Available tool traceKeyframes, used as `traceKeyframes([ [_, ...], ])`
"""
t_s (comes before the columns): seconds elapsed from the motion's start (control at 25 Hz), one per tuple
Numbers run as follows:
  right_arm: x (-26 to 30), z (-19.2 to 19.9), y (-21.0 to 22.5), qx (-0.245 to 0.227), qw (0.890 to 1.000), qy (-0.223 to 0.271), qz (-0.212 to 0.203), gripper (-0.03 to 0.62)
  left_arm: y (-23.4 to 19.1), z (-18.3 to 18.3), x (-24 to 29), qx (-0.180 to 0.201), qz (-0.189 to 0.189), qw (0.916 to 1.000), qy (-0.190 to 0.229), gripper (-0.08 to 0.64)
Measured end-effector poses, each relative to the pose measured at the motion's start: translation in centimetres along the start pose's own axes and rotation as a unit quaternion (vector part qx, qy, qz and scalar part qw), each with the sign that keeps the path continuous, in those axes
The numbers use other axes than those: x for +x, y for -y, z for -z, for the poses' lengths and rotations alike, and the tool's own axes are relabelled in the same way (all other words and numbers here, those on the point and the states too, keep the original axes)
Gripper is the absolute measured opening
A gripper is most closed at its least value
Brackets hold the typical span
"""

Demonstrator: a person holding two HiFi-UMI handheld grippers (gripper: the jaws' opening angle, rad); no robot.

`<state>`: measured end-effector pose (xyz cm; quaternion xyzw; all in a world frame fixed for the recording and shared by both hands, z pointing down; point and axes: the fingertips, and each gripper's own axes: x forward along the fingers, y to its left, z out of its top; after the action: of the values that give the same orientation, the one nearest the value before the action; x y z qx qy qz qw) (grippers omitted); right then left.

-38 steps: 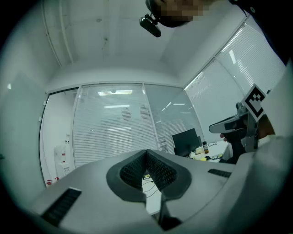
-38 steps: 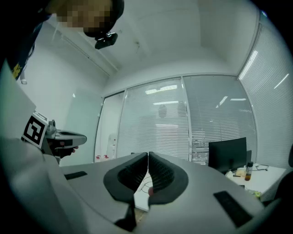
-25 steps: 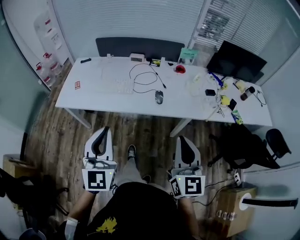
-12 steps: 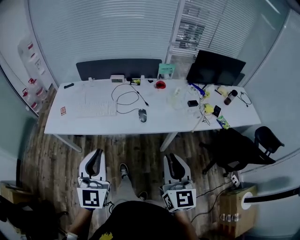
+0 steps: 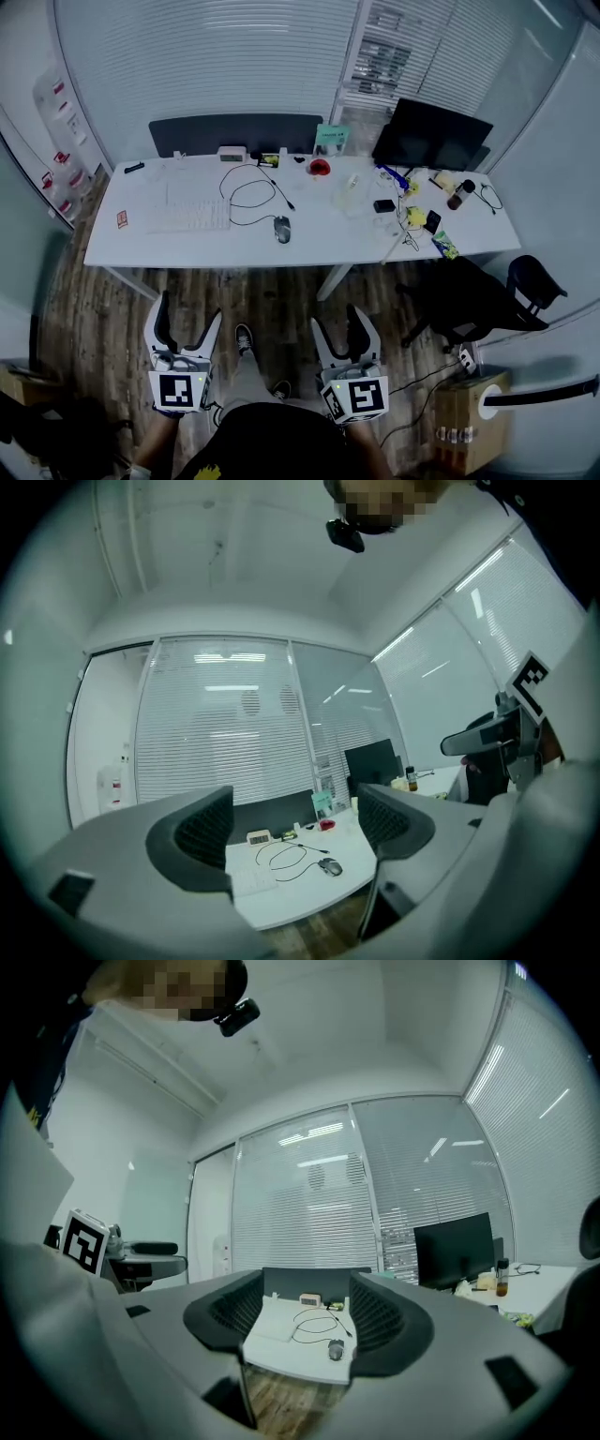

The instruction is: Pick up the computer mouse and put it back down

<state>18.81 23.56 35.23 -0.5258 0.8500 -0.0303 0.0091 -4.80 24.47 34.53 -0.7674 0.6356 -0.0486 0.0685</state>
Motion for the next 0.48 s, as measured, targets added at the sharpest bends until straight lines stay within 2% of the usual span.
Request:
traceKeyframes([
  [0.08, 0.4, 0.1, 0.3, 0.01, 1.0, 0.0, -0.001, 0.356, 0.2, -0.6, 0.5, 0.005, -0.001, 1.0, 0.005, 0.441],
  [0.24, 1.3, 0.0, 1.2, 0.03, 1.0, 0.009, 0.001, 0.57, 0.6, -1.3, 1.4, 0.009, 0.014, 0.9994, 0.03, 0.526],
  [0.28, 1.4, 0.1, 1.3, 0.029, 1.0, 0.01, 0.003, 0.598, 0.7, -1.4, 1.5, 0.005, 0.017, 0.9993, 0.032, 0.543],
  [0.4, 1.8, 0.0, 1.7, 0.02, 1.0, 0.019, 0.009, 0.6, 0.9, -1.7, 1.5, -0.01, 0.011, 0.9992, 0.038, 0.588],
  [0.48, 2.2, -0.2, 1.6, 0.013, 1.0, 0.026, 0.005, 0.6, 1.2, -1.6, 1.3, 0.005, 0.013, 0.9993, 0.034, 0.589],
])
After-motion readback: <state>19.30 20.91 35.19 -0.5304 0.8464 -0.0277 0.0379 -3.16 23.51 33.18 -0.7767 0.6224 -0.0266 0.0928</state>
